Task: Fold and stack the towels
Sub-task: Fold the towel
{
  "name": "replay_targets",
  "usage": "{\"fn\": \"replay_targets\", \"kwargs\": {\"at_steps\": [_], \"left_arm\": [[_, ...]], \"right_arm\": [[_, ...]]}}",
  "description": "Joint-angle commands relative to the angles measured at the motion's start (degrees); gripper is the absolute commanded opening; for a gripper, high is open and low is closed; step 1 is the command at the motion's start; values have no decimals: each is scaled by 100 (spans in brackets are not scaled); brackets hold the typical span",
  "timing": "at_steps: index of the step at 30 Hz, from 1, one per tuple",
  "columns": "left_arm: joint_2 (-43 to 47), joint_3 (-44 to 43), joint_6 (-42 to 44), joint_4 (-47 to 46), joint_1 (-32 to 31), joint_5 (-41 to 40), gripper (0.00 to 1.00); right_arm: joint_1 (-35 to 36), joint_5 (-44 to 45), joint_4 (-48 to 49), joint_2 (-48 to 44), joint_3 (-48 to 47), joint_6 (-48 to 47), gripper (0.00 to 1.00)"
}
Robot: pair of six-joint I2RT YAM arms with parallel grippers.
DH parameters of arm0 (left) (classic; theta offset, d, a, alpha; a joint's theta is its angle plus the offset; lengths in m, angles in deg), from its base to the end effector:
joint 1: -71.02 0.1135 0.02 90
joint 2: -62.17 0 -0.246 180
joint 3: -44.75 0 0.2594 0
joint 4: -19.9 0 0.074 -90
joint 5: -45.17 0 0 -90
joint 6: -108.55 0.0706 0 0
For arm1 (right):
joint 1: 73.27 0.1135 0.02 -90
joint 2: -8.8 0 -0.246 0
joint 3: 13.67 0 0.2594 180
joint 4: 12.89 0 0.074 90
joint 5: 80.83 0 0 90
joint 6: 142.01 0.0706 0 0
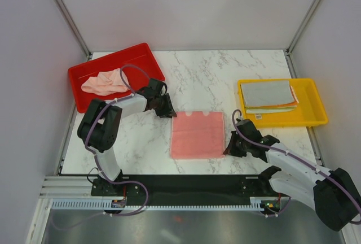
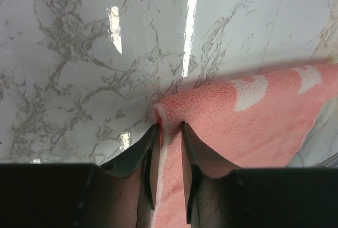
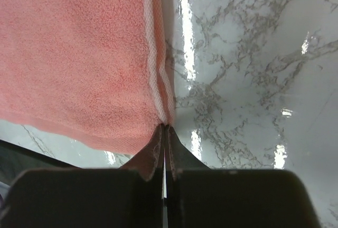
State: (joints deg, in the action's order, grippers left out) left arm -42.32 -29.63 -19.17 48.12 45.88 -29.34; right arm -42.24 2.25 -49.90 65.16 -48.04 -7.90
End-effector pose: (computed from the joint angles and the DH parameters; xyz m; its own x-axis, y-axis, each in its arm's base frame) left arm 0.3365 -0.1787 0.1007 -0.9376 -0.2113 -0.2762 -0.0471 0.8642 -0.5010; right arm 0.1657 0.1096 0.0977 -0.9206 0.2526 -0.2979 0.1056 0.8954 0.4326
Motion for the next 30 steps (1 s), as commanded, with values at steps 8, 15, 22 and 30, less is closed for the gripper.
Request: {"fn": "replay_targets", "kwargs": {"at_steps": [8,15,22,30], "left_arm": [[-335,-437,423,-61,36,-134,7],[-345,-534,475,-35,54,156,27],[131,-762,1238,140,115,640,57],[-616,-1413,2197,202,265,1509,56]], "right_arm": [[35,489,-457,-257,148,-123,0],[53,552,-554,-406,122,-88,0],[53,804,-765,-266,-808,44,51],[-464,-100,-572,1848,-3346,-2078,61]]}}
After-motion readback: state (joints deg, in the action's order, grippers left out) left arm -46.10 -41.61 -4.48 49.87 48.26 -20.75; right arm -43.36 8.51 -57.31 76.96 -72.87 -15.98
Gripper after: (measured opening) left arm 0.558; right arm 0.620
